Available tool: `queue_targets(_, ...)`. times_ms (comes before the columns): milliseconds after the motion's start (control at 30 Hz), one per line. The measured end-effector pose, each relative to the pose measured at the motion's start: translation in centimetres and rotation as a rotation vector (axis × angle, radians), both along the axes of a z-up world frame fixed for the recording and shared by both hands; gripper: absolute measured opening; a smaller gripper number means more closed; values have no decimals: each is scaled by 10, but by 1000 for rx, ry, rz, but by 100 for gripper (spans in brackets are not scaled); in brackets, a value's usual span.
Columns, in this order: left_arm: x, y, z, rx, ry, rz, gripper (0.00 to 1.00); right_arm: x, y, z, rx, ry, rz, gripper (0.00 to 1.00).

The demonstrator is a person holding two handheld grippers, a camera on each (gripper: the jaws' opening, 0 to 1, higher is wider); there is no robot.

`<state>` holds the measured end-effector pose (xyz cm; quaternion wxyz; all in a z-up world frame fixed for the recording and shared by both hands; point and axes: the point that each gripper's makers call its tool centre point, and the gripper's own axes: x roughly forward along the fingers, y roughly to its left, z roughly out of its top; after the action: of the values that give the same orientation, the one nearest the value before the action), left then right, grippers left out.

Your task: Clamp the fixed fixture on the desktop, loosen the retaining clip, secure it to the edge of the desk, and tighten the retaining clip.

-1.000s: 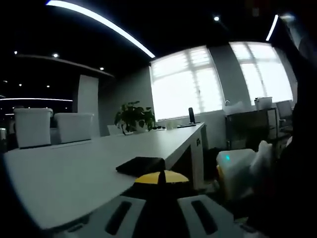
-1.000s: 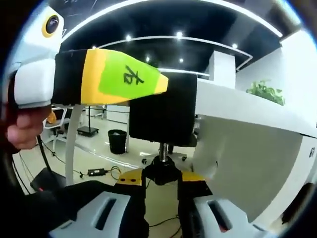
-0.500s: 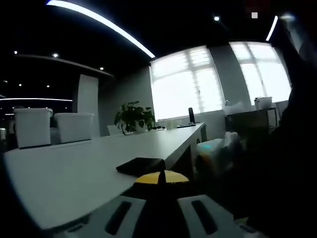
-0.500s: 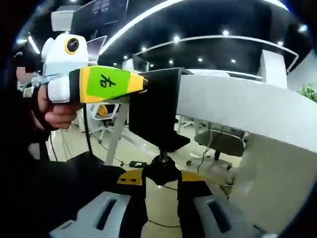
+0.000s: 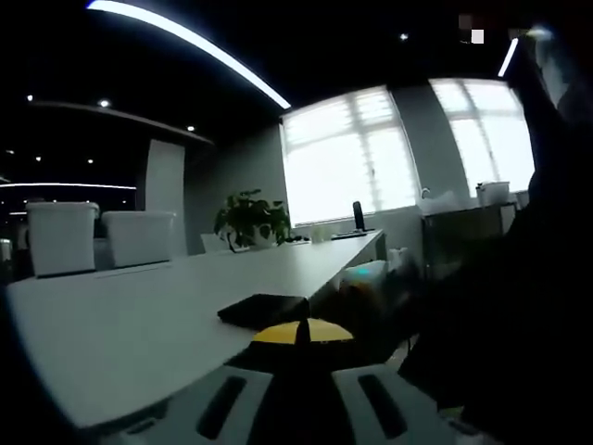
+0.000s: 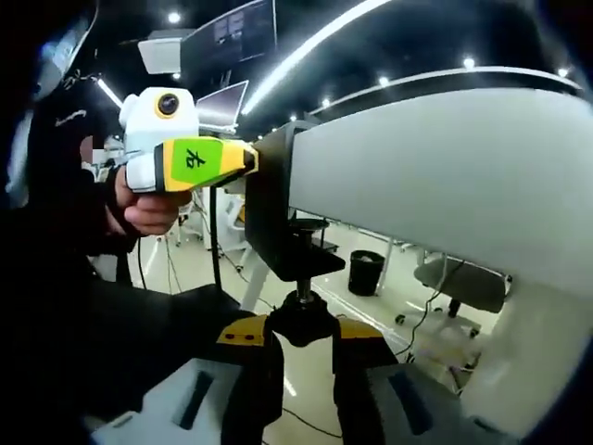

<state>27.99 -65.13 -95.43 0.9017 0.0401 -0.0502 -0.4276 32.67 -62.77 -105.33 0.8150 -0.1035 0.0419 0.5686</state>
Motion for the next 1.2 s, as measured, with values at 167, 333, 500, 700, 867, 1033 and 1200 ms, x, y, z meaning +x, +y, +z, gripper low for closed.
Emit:
queue_targets(167, 0, 0, 1, -4, 4, -2, 1, 7, -12, 0, -23, 53, -223, 34)
queue_targets(333, 0, -1, 1, 3, 3, -1, 1, 3, -20, 9, 60, 25, -461, 39)
queue_targets(500, 1, -1, 1, 0, 10, -4, 1, -5, -20, 11, 61, -8, -679, 39)
queue_targets(700, 1, 0, 1, -8, 17, -8, 1, -8, -12, 13, 54, -30, -776, 42)
queue_targets(867, 1, 0, 1, -12, 19, -10, 1, 4, -17, 8, 49, 9, -841, 34)
queue_targets(1033, 0, 0, 1, -16, 20, -11, 1, 6, -16, 2, 40, 43, -873, 23)
queue_targets(1200, 0, 0, 0, -15, 18, -10, 1, 6, -18, 8, -14, -36, -861, 23)
